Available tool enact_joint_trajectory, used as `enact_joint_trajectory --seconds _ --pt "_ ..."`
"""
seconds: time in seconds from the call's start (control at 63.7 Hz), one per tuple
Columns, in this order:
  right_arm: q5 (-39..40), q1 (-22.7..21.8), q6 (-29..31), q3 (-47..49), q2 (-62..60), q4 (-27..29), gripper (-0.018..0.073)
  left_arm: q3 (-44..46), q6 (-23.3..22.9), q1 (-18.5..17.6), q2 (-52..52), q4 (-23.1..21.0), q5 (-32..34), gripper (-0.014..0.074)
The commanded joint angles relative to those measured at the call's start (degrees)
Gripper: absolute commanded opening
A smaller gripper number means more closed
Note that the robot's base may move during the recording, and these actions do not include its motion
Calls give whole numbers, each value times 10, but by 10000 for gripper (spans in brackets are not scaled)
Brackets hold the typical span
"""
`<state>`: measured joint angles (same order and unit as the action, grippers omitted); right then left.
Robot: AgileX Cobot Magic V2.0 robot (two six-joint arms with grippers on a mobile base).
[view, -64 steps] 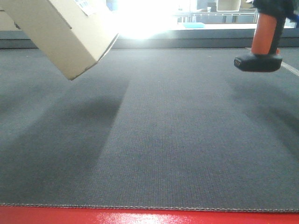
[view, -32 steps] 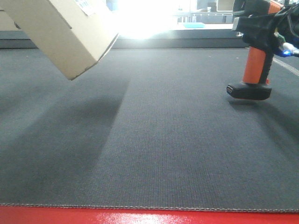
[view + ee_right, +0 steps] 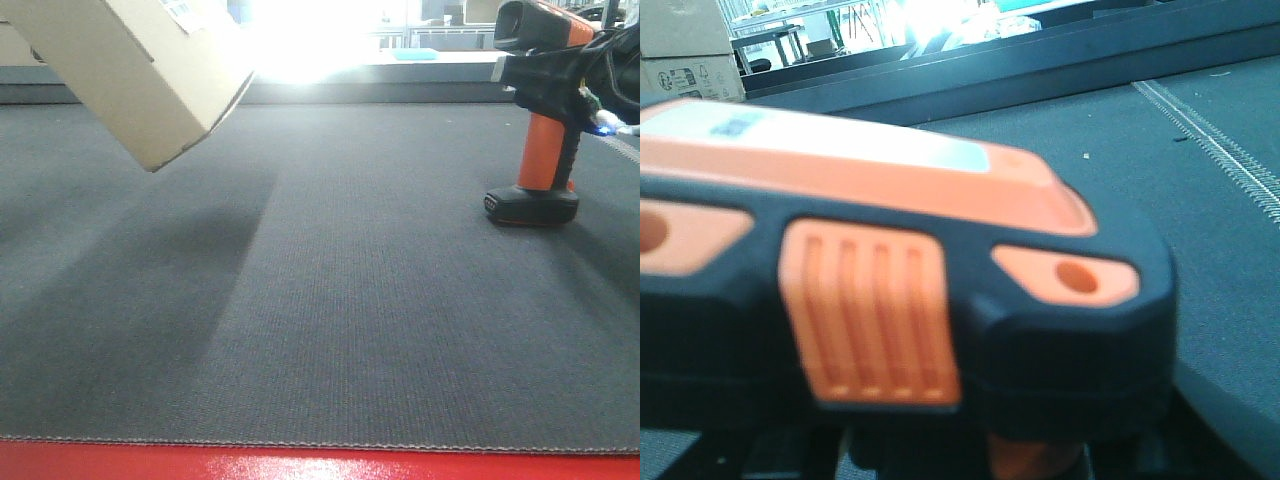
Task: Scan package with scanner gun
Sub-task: 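Lower the scanner gun back onto the table with the right gripper, then open the right gripper and withdraw it from the scanner gun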
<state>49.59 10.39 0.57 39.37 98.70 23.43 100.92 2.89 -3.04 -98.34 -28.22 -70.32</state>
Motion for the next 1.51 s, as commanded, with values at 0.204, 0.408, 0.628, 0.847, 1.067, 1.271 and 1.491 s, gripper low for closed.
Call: enact_joint_trajectory --seconds 0.204,0.408,0.628,0.847,1.067,1.271,1.491 --pt "11 -1 -1 2 0 -34 -159 5 0 0 5 -10 4 -111" --pt "1 -1 -1 2 0 -40 95 5 0 0 5 -10 4 -111" --pt "-16 -1 0 2 0 -40 575 5 0 0 5 -10 4 -111" --pt "-60 -1 21 2 -16 -40 561 5 0 0 5 -10 4 -111" --pt "-103 -1 49 2 -39 -40 561 5 0 0 5 -10 4 -111" --pt "-132 -1 51 -7 -65 -40 561 5 0 0 5 -11 4 -111" --pt "-192 -12 72 -8 -90 -39 561 5 0 0 5 -13 4 -111"
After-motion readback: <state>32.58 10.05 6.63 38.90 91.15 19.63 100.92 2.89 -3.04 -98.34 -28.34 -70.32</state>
